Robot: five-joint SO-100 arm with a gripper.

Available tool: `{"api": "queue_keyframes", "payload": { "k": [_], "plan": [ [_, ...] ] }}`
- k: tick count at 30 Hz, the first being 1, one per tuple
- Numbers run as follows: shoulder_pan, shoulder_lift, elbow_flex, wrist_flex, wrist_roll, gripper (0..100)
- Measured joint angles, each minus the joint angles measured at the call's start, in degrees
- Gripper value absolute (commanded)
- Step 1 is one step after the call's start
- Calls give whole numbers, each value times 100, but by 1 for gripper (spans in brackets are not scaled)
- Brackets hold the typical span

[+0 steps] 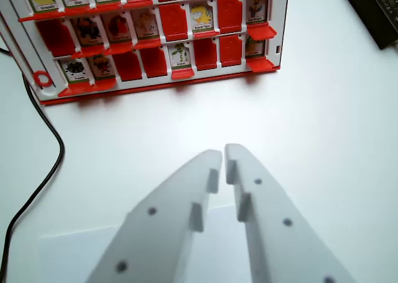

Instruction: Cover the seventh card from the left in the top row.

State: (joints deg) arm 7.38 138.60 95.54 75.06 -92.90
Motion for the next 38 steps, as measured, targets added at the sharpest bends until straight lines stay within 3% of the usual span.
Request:
{"api": "queue_keyframes", "payload": {
  "k": [9,25,38],
  "plan": [
    [44,1547,360,650,-255,0],
    [-439,1872,369,896,-255,0],
    [-562,1872,501,896,-290,0]
  ]
}}
